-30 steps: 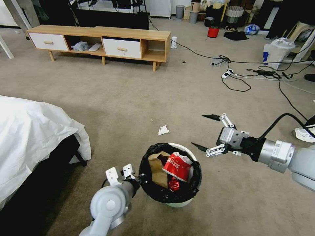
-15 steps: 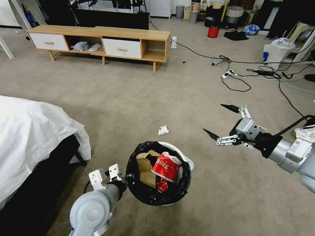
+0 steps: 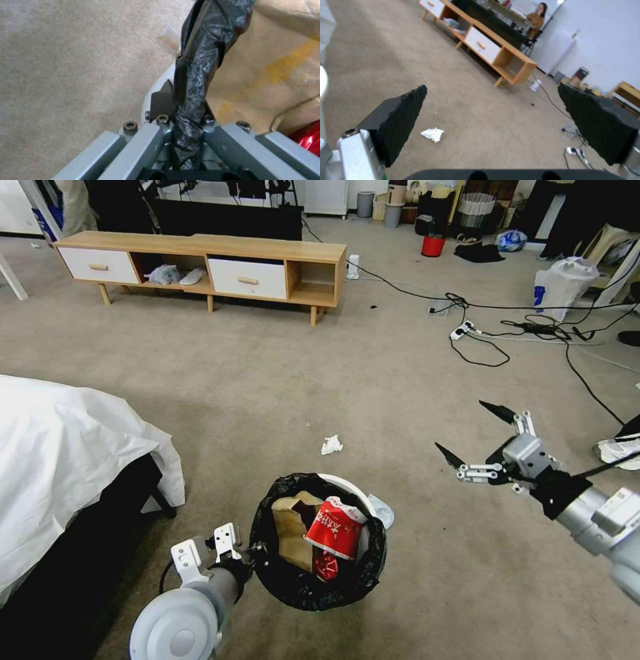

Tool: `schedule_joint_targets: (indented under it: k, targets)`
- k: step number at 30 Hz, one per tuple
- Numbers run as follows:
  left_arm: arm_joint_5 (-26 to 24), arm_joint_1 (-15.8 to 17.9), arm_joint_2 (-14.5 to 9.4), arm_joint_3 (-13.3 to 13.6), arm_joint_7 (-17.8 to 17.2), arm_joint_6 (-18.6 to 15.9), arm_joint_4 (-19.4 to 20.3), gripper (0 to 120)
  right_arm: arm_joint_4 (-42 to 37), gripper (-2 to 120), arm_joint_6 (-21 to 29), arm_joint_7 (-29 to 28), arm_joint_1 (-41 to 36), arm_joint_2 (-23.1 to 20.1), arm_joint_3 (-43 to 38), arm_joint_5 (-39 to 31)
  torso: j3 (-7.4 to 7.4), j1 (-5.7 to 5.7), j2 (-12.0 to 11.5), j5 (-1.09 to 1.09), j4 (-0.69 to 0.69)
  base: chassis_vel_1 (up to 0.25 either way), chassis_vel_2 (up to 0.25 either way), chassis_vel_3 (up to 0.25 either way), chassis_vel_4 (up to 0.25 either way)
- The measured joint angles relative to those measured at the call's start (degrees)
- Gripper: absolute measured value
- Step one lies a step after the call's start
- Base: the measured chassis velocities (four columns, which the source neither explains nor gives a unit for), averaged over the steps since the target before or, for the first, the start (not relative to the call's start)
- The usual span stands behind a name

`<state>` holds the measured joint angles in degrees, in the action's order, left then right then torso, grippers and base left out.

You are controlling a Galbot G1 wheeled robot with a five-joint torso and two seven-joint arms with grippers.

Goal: Pick up the trash bin, then pick up the garbage from the floor and place it into the trash bin.

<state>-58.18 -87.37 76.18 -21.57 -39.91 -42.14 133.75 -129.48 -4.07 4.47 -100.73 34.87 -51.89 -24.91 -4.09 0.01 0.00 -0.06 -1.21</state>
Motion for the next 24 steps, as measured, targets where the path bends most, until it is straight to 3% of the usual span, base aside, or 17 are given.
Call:
schedule_joint_targets:
  k: [5, 12, 24]
  targets:
    - [4.2, -1.8, 1.3, 0.0, 2.0, 0.0, 0.3, 1, 0.4, 100, -0.6, 0.6, 0.2, 6.9, 2.0, 3.9, 0.00, 0.00, 0.0, 0.00, 0.00, 0.000, 0.000, 0.000, 0.000]
    - [7.9, -3.3, 2.3, -0.2, 3.8, 0.0, 0.4, 1, 0.8, 100, -1.6, 1.4, -0.3, 11.8, 3.0, 7.4, 0.00, 0.00, 0.0, 0.00, 0.00, 0.000, 0.000, 0.000, 0.000]
    - [15.4, -3.3, 2.8, -0.6, 8.7, 1.0, 0.0, 1, 1.4, 100, -1.7, 1.5, 0.0, 13.9, 3.9, 9.2, -0.01, 0.00, 0.0, 0.00, 0.00, 0.000, 0.000, 0.000, 0.000]
